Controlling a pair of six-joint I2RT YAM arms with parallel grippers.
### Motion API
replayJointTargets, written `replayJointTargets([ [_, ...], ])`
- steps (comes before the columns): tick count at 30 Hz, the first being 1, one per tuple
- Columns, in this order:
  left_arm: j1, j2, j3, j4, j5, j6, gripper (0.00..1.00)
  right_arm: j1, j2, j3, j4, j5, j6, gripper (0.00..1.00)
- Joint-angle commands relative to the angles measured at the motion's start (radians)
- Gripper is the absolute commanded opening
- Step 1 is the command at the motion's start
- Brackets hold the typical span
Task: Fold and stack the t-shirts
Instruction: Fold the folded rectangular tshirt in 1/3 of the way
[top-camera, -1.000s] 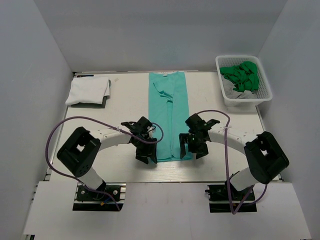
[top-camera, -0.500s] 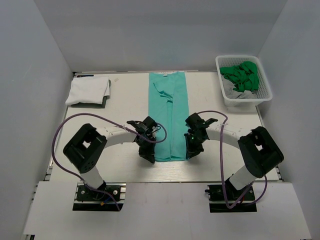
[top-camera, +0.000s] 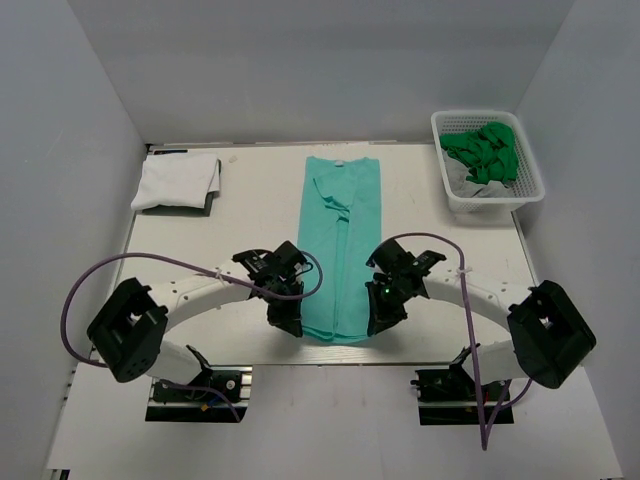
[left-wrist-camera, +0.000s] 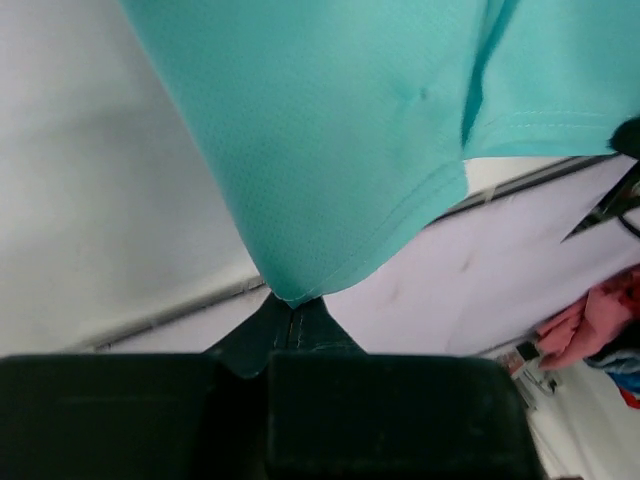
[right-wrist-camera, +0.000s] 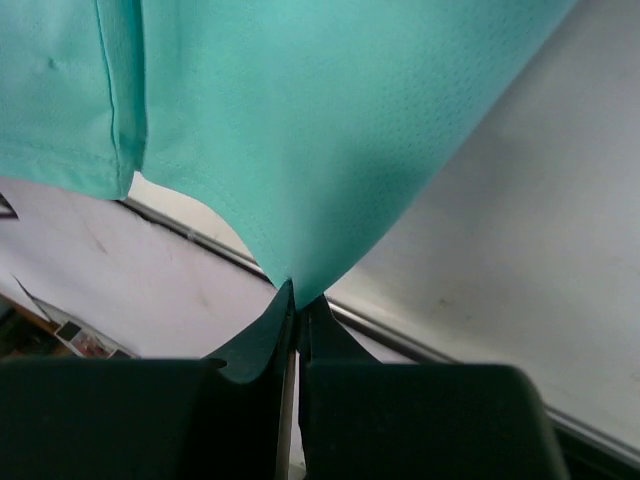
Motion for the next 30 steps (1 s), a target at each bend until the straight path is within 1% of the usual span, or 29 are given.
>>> replayJointTargets([
  [1, -0.019, -0.037, -0.006, -0.069, 0.028, -0.057, 0.0, 0.032, -0.047, -0.002, -0.055, -0.02, 0.049, 0.0],
  [3, -0.019, -0.023, 0.054, -0.081, -0.015, -0.066, 0.0, 0.03, -0.046, 0.011, -0.072, 0.006, 0.05, 0.0],
  [4, -0.019, -0.023, 0.078, -0.081, -0.034, -0.066, 0.0, 0.027, -0.041, 0.047, -0.084, 0.031, 0.049, 0.0],
  [5, -0.019, -0.008, 0.106, -0.081, -0.058, -0.048, 0.0, 0.025, -0.011, 0.064, -0.095, 0.046, 0.052, 0.0],
  [6, -0.019, 0.014, 0.156, -0.104, -0.068, -0.047, 0.0, 0.022, 0.003, 0.095, -0.11, 0.092, 0.05, 0.0],
  [8, -0.01, 0.041, 0.198, -0.124, -0.077, -0.037, 0.0, 0.019, 0.038, 0.177, -0.164, 0.144, 0.052, 0.0],
  [9, 0.005, 0.057, 0.23, -0.144, -0.077, -0.023, 0.0, 0.013, 0.043, 0.201, -0.179, 0.224, 0.058, 0.0],
  [12, 0.014, 0.113, 0.321, -0.173, -0.147, 0.012, 0.0, -0.008, 0.08, 0.307, -0.213, 0.293, 0.053, 0.0],
  [13, 0.014, 0.13, 0.351, -0.19, -0.178, 0.025, 0.0, -0.016, 0.094, 0.33, -0.217, 0.303, 0.044, 0.0],
  [14, 0.014, 0.165, 0.382, -0.204, -0.198, 0.034, 0.0, -0.036, 0.104, 0.387, -0.24, 0.307, 0.04, 0.0],
  [15, 0.023, 0.186, 0.445, -0.221, -0.218, 0.048, 0.0, -0.039, 0.146, 0.409, -0.25, 0.31, 0.035, 0.0],
  [17, 0.036, 0.225, 0.531, -0.264, -0.276, 0.057, 0.0, -0.063, 0.169, 0.481, -0.265, 0.313, 0.026, 0.0],
  [19, 0.051, 0.279, 0.583, -0.296, -0.324, 0.078, 0.0, -0.073, 0.206, 0.527, -0.259, 0.313, 0.017, 0.0],
  [20, 0.071, 0.294, 0.629, -0.296, -0.324, 0.087, 0.0, -0.086, 0.221, 0.544, -0.262, 0.312, 0.014, 0.0],
  [22, 0.091, 0.327, 0.669, -0.296, -0.362, 0.098, 0.0, -0.112, 0.253, 0.609, -0.277, 0.313, 0.013, 0.0],
  [24, 0.125, 0.345, 0.717, -0.273, -0.362, 0.109, 0.0, -0.137, 0.273, 0.653, -0.277, 0.355, 0.007, 0.0],
  [28, 0.168, 0.39, 0.799, -0.227, -0.353, 0.143, 0.0, -0.172, 0.322, 0.725, -0.28, 0.353, -0.017, 0.0],
  [30, 0.178, 0.422, 0.823, -0.187, -0.321, 0.162, 0.0, -0.188, 0.345, 0.773, -0.277, 0.35, -0.028, 0.0],
])
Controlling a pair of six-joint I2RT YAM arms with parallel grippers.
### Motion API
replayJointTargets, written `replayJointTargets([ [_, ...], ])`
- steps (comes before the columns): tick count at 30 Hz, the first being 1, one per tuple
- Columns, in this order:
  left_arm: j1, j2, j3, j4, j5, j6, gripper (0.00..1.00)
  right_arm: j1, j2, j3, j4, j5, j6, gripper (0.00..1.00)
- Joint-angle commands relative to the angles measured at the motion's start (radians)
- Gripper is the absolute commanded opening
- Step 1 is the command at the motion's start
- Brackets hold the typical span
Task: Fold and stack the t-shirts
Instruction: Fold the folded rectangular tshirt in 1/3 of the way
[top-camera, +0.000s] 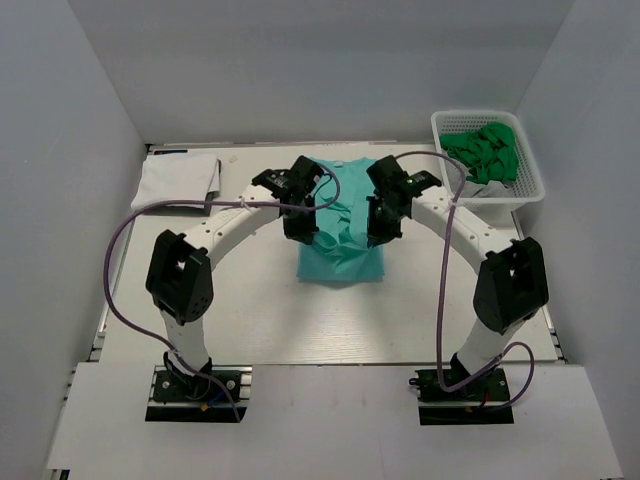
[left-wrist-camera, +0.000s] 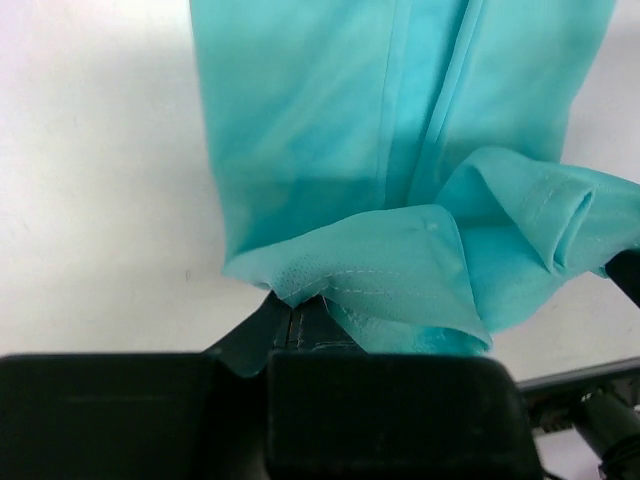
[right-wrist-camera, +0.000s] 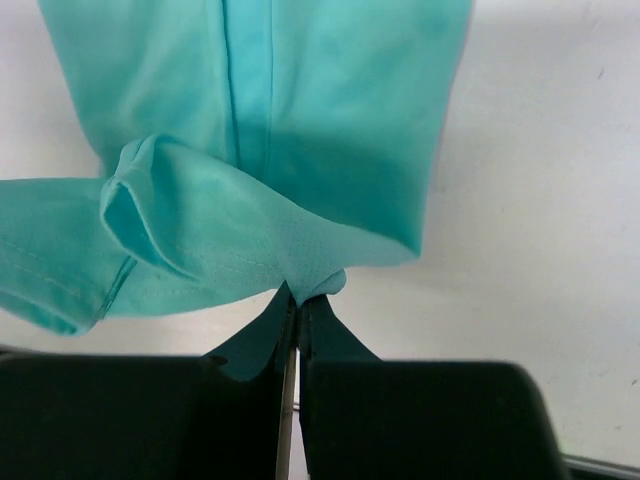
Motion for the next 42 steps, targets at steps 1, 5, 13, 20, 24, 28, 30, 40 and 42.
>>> replayJointTargets([
  [1, 0.014, 0.016, 0.086, 0.052, 0.002, 0.062, 0.0, -0.034, 0.044, 0.088, -0.013, 0.016, -0.032, 0.0],
  [5, 0.035, 0.073, 0.163, 0.052, -0.018, 0.082, 0.0, -0.063, 0.103, 0.157, -0.002, -0.031, -0.048, 0.0],
  [13, 0.078, 0.174, 0.238, 0.061, 0.004, 0.103, 0.0, -0.103, 0.205, 0.226, 0.042, -0.076, -0.075, 0.0],
  [20, 0.11, 0.248, 0.281, 0.104, 0.014, 0.103, 0.0, -0.136, 0.281, 0.259, 0.082, -0.101, -0.086, 0.0],
  [24, 0.129, 0.336, 0.392, 0.063, 0.027, 0.124, 0.01, -0.155, 0.351, 0.328, 0.076, -0.104, -0.086, 0.24],
  [28, 0.162, 0.439, 0.552, -0.015, -0.001, 0.125, 0.63, -0.187, 0.417, 0.408, 0.108, -0.117, -0.081, 0.69],
  [30, 0.19, 0.462, 0.646, -0.015, 0.01, 0.126, 1.0, -0.199, 0.448, 0.525, 0.07, -0.131, -0.09, 0.86],
  [40, 0.202, 0.19, 0.273, 0.118, 0.1, 0.18, 1.0, -0.193, 0.192, 0.122, 0.338, -0.34, -0.153, 0.9],
  [42, 0.192, 0.128, 0.176, 0.2, 0.149, 0.171, 1.0, -0.181, 0.144, 0.047, 0.386, -0.401, -0.164, 0.9],
])
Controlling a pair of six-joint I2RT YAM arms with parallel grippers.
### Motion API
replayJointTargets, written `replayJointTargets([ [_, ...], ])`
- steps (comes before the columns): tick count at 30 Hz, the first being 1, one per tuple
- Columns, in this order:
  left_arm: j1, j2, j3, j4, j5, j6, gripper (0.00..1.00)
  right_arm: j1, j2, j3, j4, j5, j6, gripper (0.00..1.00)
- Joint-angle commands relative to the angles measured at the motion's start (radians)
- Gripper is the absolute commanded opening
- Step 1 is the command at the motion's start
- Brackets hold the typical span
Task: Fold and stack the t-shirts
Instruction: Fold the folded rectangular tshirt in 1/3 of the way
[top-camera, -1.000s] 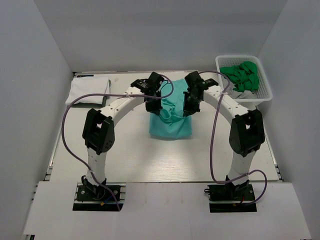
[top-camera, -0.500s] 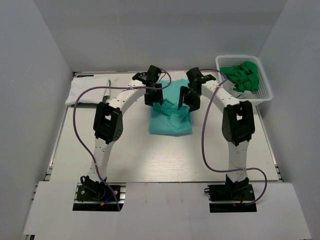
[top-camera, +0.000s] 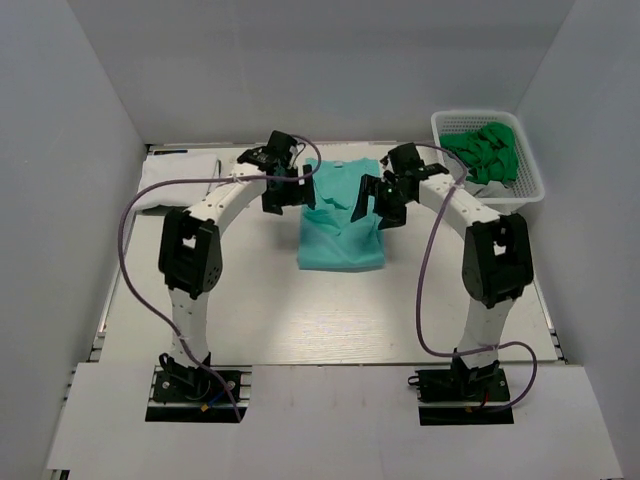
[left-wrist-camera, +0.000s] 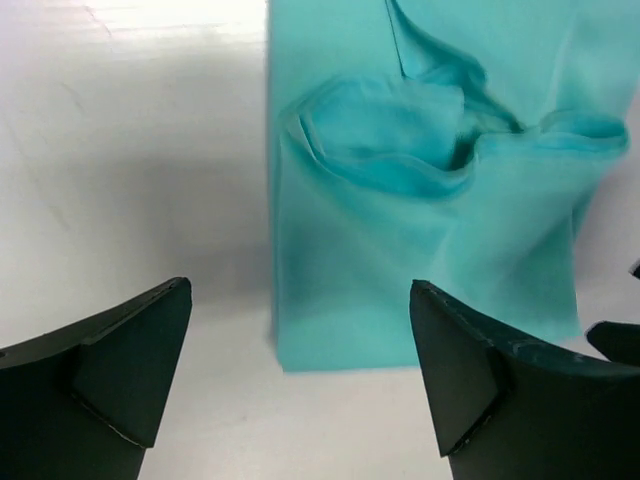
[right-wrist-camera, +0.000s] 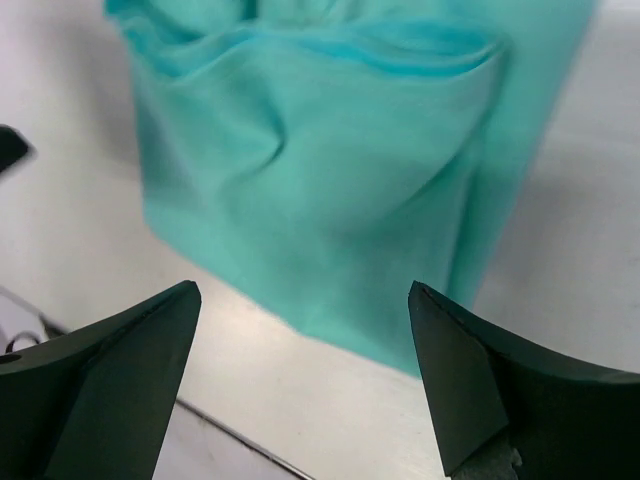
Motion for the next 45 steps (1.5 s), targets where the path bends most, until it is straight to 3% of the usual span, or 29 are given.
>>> replayJointTargets([
  [1, -0.039, -0.196, -0.199, 0.137, 0.118, 0.008, 1.0, 0.029, -0.102, -0.112, 0.211, -0.154, -0.035, 0.9],
  [4, -0.039, -0.246, -0.347, 0.296, 0.29, -0.041, 1.0, 0.037, -0.105, -0.111, 0.246, -0.161, -0.011, 0.9],
  [9, -0.058, -0.185, -0.383, 0.359, 0.396, -0.113, 1.0, 0.026, 0.006, -0.076, 0.272, -0.158, 0.042, 0.9],
  [19, -0.058, -0.143, -0.499, 0.392, 0.405, -0.148, 1.0, -0.063, 0.194, -0.031, 0.442, -0.125, 0.201, 0.9],
  [24, -0.067, -0.134, -0.589, 0.382, 0.382, -0.135, 1.0, -0.111, 0.2, -0.065, 0.49, -0.142, 0.197, 0.9],
  [27, -0.067, -0.134, -0.59, 0.341, 0.359, -0.104, 1.0, -0.115, 0.18, -0.062, 0.467, -0.222, 0.119, 0.9],
  [35, -0.067, -0.221, -0.452, 0.283, 0.298, -0.084, 1.0, -0.088, -0.105, -0.097, 0.384, -0.198, -0.006, 0.9],
  [40, -0.078, -0.278, -0.407, 0.39, 0.342, -0.114, 1.0, -0.098, -0.222, -0.269, 0.413, -0.188, 0.04, 0.9],
  [45, -0.116, -0.15, -0.314, 0.464, 0.443, -0.165, 1.0, -0.103, -0.276, -0.428, 0.488, -0.231, 0.103, 0.9],
])
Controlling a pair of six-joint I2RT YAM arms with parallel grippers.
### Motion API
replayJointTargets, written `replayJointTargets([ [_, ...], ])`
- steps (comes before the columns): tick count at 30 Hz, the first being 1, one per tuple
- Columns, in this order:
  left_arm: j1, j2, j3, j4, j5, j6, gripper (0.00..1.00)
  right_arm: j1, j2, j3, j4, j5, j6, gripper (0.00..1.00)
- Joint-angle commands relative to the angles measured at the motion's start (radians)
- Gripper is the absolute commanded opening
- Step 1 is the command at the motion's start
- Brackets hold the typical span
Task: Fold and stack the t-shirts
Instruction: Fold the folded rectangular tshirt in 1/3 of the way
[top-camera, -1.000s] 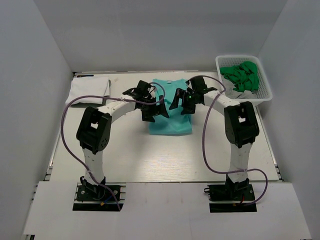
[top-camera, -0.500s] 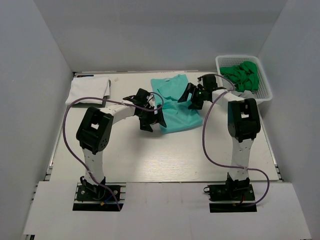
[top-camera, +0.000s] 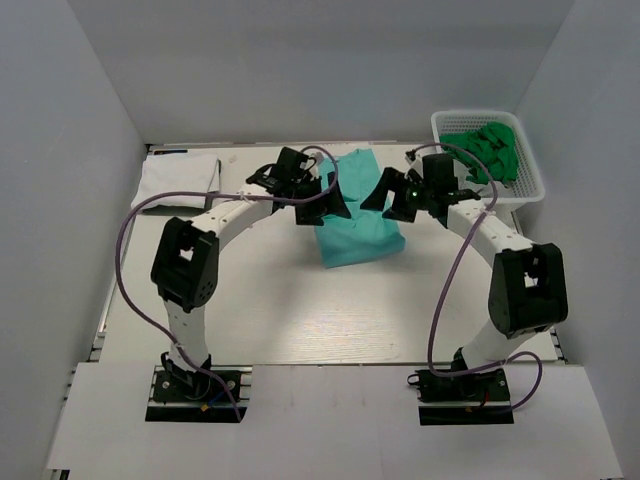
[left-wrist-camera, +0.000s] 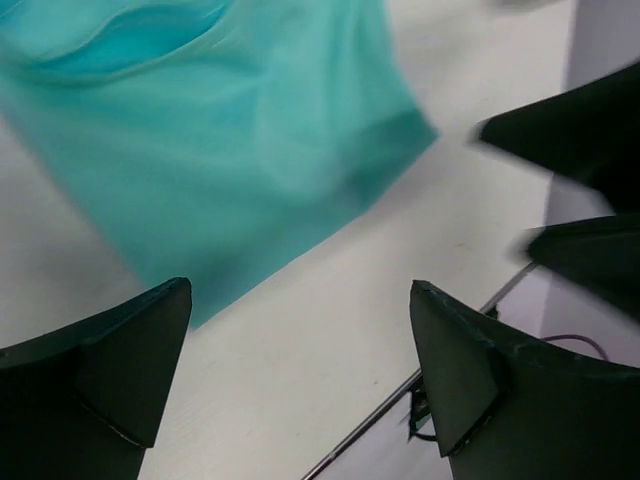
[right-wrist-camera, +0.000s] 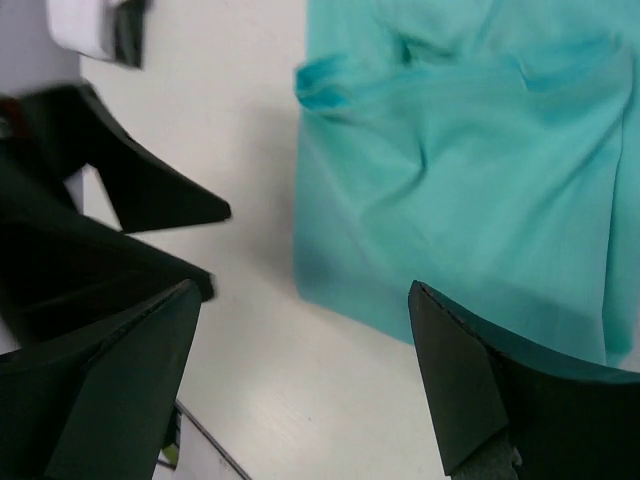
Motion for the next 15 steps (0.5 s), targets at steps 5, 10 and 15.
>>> replayJointTargets([
  [5, -0.054, 0.197, 0.151, 0.089, 0.115, -0.051, 1.0, -0.044, 0.072, -0.155, 0.087, -0.024, 0.083, 0.9],
  [10, -0.063, 0.263, 0.09, 0.089, 0.11, -0.051, 1.0, -0.141, 0.159, -0.224, 0.156, -0.012, 0.099, 0.9],
  [15, -0.063, 0.277, 0.052, 0.037, 0.064, -0.025, 1.0, -0.178, 0.248, -0.307, 0.161, -0.068, 0.061, 0.9],
])
